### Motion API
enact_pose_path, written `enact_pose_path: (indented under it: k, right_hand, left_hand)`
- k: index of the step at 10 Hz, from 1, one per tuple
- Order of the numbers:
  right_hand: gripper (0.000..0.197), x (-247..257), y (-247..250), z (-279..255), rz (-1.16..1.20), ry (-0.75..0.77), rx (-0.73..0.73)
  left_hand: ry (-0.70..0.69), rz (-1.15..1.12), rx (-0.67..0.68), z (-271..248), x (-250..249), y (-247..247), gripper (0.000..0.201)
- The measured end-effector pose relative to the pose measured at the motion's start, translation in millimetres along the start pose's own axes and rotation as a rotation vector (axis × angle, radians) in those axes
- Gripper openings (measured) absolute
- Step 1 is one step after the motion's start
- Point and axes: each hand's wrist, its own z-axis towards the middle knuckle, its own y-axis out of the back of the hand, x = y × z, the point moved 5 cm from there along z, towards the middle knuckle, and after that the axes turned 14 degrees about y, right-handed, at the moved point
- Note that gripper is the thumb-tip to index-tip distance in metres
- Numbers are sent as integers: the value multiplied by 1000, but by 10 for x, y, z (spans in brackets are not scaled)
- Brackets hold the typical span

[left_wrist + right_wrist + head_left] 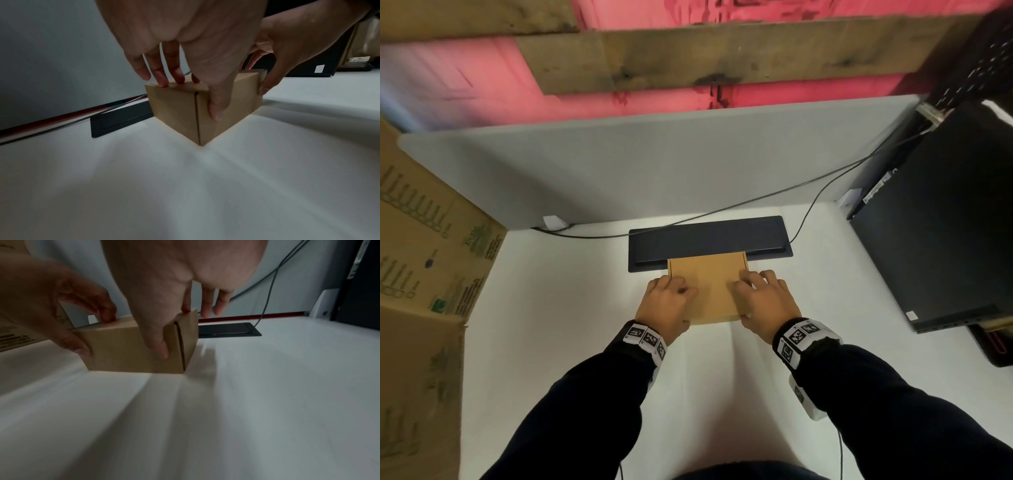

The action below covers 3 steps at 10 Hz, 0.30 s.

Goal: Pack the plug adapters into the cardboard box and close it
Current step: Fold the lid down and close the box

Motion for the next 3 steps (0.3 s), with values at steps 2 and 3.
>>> enact_pose_path:
  k: [2,3]
  right_hand:
    - [51,58,196,32,38,-26,145]
    - [32,127,364,55,72,-44,197]
  left_hand:
    - [39,-60,194,22,60,291,55]
    - [85,-200,187,12,89,518,51]
